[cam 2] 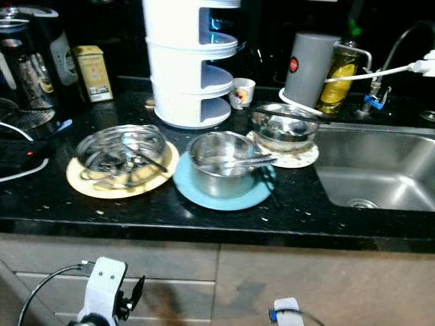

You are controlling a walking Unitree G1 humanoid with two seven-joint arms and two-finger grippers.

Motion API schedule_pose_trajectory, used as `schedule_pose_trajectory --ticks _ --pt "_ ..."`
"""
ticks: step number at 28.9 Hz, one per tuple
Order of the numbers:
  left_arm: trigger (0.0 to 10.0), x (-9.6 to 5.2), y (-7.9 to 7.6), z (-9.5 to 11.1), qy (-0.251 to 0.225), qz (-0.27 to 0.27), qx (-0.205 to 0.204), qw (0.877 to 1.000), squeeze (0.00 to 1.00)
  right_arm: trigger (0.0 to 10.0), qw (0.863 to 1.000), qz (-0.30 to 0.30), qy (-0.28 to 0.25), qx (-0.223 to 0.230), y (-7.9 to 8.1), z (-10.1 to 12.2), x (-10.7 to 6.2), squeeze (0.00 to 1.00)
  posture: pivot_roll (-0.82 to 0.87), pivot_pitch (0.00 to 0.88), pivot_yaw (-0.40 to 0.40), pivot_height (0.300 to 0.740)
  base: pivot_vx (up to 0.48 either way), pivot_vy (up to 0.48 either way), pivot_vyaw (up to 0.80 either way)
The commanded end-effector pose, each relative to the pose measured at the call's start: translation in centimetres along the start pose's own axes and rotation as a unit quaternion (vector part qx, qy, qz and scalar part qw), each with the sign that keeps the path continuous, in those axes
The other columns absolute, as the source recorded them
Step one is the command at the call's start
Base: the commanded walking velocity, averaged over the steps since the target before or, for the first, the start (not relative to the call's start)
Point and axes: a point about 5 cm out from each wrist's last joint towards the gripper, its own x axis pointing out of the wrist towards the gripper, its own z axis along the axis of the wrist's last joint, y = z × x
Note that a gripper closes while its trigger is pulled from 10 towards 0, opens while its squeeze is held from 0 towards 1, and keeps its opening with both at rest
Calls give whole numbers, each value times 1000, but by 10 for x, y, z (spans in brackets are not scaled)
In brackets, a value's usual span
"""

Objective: Kitchen organization

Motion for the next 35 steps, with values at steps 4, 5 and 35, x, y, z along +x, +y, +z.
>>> schedule_pose_trajectory --ticks 4,5,35 --pt "10000 -11 2 17 -61 -20 17 998 0 10000 1000 3 17 2 1 -11 -3 0 -20 85 -61 740 0 0 0" --pt "10000 -18 2 28 -95 -22 17 995 0 10000 1000 3 17 1 1 -11 -3 0 -20 84 -62 740 0 0 0" --pt "10000 -40 22 131 -306 100 49 946 1000 10000 1000 12 15 -13 -1 -7 -2 0 -18 66 -86 740 0 0 0"
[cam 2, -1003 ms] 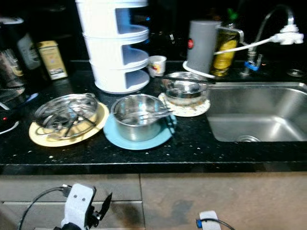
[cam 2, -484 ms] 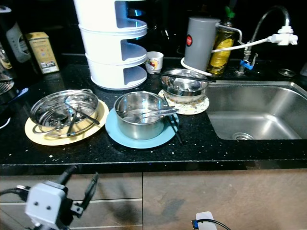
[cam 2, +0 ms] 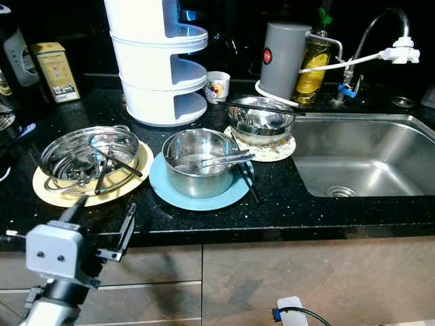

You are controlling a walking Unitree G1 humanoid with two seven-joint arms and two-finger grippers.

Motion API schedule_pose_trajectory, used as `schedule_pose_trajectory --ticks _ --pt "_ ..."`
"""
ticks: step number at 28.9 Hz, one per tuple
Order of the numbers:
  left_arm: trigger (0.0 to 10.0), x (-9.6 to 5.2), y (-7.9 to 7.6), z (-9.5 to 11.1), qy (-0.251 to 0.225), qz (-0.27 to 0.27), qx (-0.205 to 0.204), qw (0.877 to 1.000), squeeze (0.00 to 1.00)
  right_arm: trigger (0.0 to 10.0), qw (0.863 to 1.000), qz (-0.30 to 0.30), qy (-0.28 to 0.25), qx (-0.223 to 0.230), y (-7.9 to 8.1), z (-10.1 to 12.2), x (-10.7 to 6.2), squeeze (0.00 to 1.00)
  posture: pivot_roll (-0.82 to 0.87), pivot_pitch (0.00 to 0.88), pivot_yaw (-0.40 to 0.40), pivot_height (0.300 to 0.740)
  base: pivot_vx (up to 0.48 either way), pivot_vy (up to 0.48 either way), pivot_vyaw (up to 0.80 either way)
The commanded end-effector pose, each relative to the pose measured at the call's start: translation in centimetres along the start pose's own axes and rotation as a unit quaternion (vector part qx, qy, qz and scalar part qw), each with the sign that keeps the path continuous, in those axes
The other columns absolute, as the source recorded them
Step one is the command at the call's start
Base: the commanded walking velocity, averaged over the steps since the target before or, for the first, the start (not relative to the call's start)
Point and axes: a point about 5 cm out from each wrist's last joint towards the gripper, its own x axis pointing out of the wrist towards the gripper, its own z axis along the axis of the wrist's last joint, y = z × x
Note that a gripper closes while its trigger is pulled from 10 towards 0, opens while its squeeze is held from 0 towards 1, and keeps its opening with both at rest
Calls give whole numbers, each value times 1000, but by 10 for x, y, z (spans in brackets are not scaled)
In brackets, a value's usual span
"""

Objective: Kitchen organization

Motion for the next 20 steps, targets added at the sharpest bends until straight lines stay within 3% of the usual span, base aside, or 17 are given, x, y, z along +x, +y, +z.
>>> schedule_pose_trajectory --ticks 1,6,7,9,10,11,12,20 --pt "10000 0 0 -2 4 -1 11 1000 1000 10000 1000 1 10 -5 -2 -6 -2 0 -19 65 -86 740 0 0 0" --pt "10000 1 0 0 1 6 15 1000 1000 10000 1000 0 10 -5 -2 -6 -2 0 -16 69 -91 740 0 0 0" --pt "10000 3 -1 -1 1 4 11 1000 878 10000 1000 0 10 -5 -2 -6 -2 0 -16 71 -93 740 0 0 0" --pt "10000 3 -2 -1 1 2 9 1000 878 10000 1000 1 10 -6 -2 -5 -1 0 -16 71 -93 740 0 0 0" --pt "10000 4 -3 -1 1 -1 7 1000 404 10000 1000 1 10 -6 -2 -5 -1 0 -15 74 -94 740 0 0 0" --pt "10000 4 -3 -1 1 -1 7 1000 404 10000 1000 1 10 -6 -2 -5 -1 0 -15 74 -94 740 0 0 0" --pt "10000 6 -5 -1 -2 -7 5 1000 0 10000 1000 1 9 -6 -1 -4 -1 0 -15 74 -94 740 0 0 0" --pt "10000 17 -12 -2 -13 -21 5 1000 0 10000 1000 1 6 -6 -1 -2 0 0 -13 76 -95 740 0 0 0"
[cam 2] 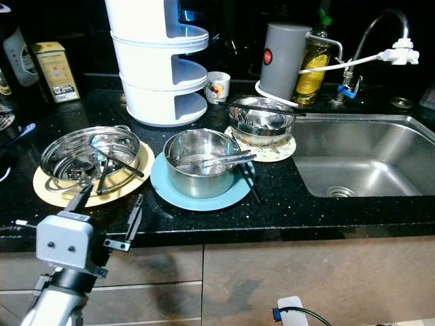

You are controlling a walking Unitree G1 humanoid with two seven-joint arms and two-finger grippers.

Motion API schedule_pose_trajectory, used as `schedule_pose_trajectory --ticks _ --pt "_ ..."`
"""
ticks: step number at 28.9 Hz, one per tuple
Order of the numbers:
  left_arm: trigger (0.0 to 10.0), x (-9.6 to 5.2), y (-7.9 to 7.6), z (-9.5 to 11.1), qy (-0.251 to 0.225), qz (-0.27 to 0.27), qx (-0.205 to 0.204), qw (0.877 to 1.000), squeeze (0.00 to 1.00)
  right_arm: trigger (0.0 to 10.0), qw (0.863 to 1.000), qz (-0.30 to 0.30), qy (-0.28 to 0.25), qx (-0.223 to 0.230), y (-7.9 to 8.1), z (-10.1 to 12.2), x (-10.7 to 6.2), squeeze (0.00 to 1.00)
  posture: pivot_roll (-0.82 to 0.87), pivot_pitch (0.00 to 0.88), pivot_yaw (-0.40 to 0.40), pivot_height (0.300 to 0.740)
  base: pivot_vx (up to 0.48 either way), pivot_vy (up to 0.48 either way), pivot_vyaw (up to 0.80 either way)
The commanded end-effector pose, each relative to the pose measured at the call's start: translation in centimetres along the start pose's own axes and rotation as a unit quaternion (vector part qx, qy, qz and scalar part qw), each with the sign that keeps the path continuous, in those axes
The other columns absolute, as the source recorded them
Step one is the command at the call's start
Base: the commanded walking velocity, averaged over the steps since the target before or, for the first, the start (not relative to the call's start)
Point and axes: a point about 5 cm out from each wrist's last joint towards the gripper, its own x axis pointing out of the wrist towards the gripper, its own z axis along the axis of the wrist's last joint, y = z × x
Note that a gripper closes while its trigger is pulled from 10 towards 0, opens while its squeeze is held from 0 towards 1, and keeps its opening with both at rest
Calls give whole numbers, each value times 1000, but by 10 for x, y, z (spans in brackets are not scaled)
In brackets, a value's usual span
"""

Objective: Kitchen organization

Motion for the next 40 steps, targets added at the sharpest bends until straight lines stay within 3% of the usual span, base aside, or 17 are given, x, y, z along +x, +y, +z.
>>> schedule_pose_trajectory --ticks 1,16,17,18,19,20,21,22,24,35,40 --pt "10000 1 -4 -5 10 -9 -1 1000 0 10000 1000 1 8 -4 -1 -4 -1 0 -17 75 -91 740 0 0 0" --pt "10000 19 0 -12 3 4 17 1000 0 10000 1000 -3 5 4 -1 -3 -1 0 -23 73 -88 740 0 0 0" --pt "8510 19 0 -12 2 4 18 1000 0 10000 1000 -3 5 4 -1 -3 -1 0 -23 73 -89 740 0 0 0" --pt "7765 20 0 -11 1 6 20 1000 0 10000 1000 -3 4 4 -1 -2 -1 0 -23 73 -89 740 0 0 0" --pt "7765 20 0 -11 1 6 20 1000 0 10000 1000 -3 4 4 -1 -2 -1 0 -23 73 -89 740 0 0 0" --pt "4902 21 0 -10 -4 7 25 1000 0 10000 1000 -3 4 4 -1 -2 0 0 -22 73 -90 740 0 0 0" --pt "4235 22 0 -9 -10 5 33 999 0 10000 1000 -2 3 4 -1 -1 0 0 -22 73 -90 740 0 0 0" --pt "5059 23 0 -8 -15 3 44 999 0 10000 1000 -2 2 4 -1 0 0 0 -22 73 -90 740 0 0 0" --pt "10000 25 -1 -5 -30 -11 82 996 0 10000 1000 -2 0 5 0 1 0 0 -22 73 -90 740 0 0 0" --pt "10000 27 0 3 -72 -24 172 982 0 10000 1000 -3 0 10 1 0 0 0 -21 76 -86 740 0 0 0" --pt "10000 27 2 4 -77 -18 191 978 0 10000 1000 -3 1 11 1 0 0 0 -19 75 -86 740 0 0 0"
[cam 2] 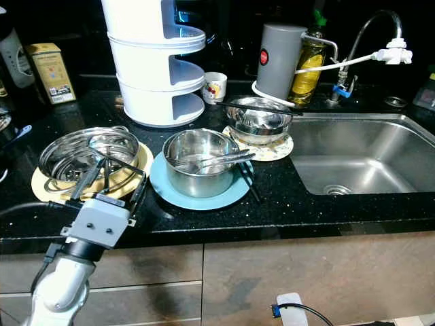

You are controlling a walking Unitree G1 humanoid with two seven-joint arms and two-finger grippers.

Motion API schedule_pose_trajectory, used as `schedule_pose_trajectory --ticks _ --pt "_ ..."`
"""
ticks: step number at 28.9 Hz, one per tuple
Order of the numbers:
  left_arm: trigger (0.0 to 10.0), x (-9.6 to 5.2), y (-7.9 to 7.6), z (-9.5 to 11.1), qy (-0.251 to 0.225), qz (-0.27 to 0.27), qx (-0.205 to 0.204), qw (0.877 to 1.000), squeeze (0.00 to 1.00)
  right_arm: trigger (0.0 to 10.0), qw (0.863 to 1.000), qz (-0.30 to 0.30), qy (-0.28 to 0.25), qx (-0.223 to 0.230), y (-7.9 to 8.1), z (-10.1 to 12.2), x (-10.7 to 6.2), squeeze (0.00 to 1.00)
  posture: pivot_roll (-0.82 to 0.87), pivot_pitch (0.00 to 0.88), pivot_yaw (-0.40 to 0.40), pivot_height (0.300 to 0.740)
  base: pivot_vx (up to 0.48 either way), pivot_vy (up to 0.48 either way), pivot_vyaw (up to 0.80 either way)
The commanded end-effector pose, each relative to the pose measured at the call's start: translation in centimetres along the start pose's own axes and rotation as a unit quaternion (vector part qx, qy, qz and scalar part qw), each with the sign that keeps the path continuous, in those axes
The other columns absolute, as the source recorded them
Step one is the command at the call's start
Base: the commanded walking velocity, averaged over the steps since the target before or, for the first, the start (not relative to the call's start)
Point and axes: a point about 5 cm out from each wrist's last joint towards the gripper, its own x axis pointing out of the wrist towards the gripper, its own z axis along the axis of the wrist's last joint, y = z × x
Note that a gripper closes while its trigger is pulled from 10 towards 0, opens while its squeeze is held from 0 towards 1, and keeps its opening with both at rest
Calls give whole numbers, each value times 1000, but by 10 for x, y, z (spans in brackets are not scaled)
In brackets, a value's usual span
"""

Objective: Kitchen organization

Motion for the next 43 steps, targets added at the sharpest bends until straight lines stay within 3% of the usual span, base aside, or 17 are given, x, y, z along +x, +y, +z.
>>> schedule_pose_trajectory --ticks 1,2,3,5,6,10,31,43 --pt "9216 -1 0 1 -8 -3 17 1000 0 10000 1000 -2 8 7 0 -5 -2 0 -18 75 -87 740 0 0 0" --pt "9216 -1 1 1 -9 -4 21 1000 0 10000 1000 -2 8 7 0 -6 -2 0 -18 75 -87 740 0 0 0" --pt "4667 -2 1 1 -9 -4 23 1000 0 10000 1000 -2 8 7 0 -5 -1 0 -18 75 -87 740 0 0 0" --pt "4667 -2 1 1 -9 -3 24 1000 0 10000 1000 -2 8 8 0 -5 -1 0 -18 75 -87 740 0 0 0" --pt "1882 -3 1 1 -9 -4 26 1000 0 10000 1000 -2 8 8 0 -5 -1 0 -18 76 -87 740 0 0 0" --pt "196 -6 1 -1 -6 -10 32 999 0 10000 1000 -2 7 8 0 -5 -1 0 -18 75 -87 740 0 0 0" --pt "0 -5 7 3 -19 -7 44 999 0 10000 1000 0 6 8 0 -4 -1 0 -15 71 -86 740 0 0 0" --pt "0 18 17 37 -83 6 32 996 0 10000 1000 0 6 7 -1 -4 -1 0 -13 61 -87 740 0 0 0"
